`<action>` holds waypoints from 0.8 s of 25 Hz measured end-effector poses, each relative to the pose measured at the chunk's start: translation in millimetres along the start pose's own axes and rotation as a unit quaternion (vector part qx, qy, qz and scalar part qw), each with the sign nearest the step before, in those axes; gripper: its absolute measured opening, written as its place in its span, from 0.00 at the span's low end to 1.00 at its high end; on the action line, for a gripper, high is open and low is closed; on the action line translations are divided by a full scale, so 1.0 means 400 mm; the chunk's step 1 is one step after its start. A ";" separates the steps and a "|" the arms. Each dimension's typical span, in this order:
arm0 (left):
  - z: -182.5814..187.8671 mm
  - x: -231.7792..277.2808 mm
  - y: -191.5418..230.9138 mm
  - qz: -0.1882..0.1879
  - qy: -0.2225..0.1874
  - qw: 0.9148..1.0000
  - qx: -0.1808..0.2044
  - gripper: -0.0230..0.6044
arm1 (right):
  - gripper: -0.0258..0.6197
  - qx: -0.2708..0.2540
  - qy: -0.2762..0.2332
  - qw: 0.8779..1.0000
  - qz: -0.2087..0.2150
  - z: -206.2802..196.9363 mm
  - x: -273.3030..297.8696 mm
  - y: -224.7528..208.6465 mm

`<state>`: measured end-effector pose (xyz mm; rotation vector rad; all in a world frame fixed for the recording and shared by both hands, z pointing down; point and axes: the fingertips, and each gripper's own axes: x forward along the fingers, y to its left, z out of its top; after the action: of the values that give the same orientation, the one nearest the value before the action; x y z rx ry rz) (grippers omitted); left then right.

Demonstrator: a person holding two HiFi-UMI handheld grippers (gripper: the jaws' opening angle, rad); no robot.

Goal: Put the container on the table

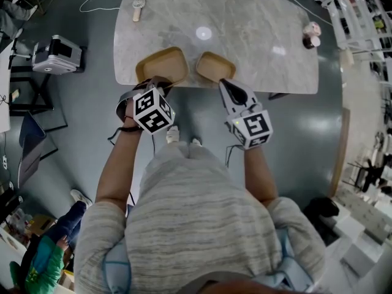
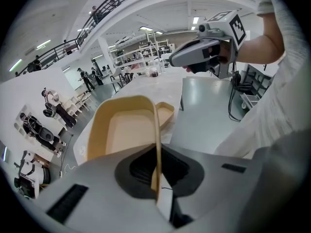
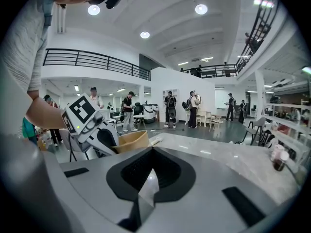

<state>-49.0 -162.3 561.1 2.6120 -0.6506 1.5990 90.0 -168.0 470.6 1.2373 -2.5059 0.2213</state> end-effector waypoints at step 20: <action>-0.075 0.207 0.062 -0.012 0.055 0.998 0.014 0.04 | 0.04 0.011 0.017 1.000 -0.015 -0.028 0.007 -0.012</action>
<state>-50.6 -206.5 641.1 2.5184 -0.5943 1.7416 94.9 -169.9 482.2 1.2681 -2.4606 0.2602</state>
